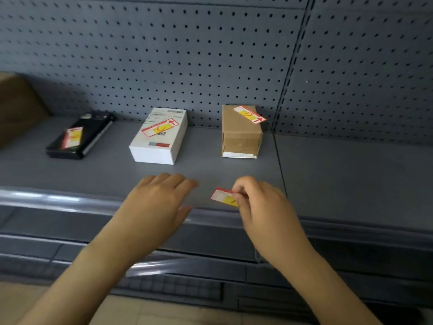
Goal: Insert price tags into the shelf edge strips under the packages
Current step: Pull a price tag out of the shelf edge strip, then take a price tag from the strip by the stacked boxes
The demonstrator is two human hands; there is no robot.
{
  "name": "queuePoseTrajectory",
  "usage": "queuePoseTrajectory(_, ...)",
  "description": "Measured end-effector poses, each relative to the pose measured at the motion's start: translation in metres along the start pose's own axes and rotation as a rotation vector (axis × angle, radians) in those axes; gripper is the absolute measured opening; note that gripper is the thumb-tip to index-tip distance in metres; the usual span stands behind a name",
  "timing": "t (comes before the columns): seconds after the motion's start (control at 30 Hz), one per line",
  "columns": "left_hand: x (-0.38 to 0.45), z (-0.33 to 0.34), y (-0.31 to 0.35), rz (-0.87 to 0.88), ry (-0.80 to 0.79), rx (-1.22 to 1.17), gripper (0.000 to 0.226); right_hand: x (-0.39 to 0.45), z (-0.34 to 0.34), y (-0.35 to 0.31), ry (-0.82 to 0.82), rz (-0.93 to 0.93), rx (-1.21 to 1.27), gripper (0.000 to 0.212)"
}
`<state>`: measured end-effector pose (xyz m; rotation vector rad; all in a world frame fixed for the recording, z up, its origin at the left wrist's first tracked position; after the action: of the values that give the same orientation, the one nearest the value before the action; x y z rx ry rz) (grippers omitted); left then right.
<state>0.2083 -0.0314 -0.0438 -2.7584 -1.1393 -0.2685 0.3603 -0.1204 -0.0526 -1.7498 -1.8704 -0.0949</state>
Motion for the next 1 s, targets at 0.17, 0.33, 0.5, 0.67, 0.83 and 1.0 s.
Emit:
queuePoseTrajectory(0.17, -0.043, -0.014, -0.046, -0.220, -0.008, 0.078, 0.043, 0.023, 0.018, -0.038, -0.109, -0.127, 0.112, 0.023)
queuePoseTrajectory(0.33, -0.107, -0.032, -0.108, -0.467, -0.063, 0.173, 0.046, 0.057, 0.049, -0.114, -0.164, -0.322, 0.196, 0.038)
queuePoseTrajectory(0.5, -0.181, -0.046, -0.176, -0.722, -0.147, 0.200, 0.040, 0.081, 0.086, -0.211, -0.220, -0.484, 0.192, 0.042)
queuePoseTrajectory(0.67, -0.280, -0.068, -0.260, -0.897, -0.126, 0.233, 0.042, 0.106, 0.140, -0.344, -0.300, -0.656, 0.246, 0.036)
queuePoseTrajectory(0.83, -0.366, -0.088, -0.335, -1.060, -0.089, 0.247, 0.038, 0.121, 0.189, -0.460, -0.313, -0.802, 0.326, 0.030)
queuePoseTrajectory(1.0, -0.428, -0.095, -0.398, -1.205, -0.109, 0.261, 0.038, 0.131, 0.231, -0.553, -0.388, -0.943, 0.342, 0.031)
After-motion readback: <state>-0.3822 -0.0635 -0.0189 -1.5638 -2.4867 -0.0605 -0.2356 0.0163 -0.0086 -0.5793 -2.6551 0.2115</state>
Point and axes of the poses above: each hand's wrist, its own x-axis towards the middle knuckle, its own z-axis out of the palm, y = z × x, the point moved 4 cm from there along x, towards the middle knuckle, and after that the axes turned 9 degrees about -z, right-handed, at the moved point
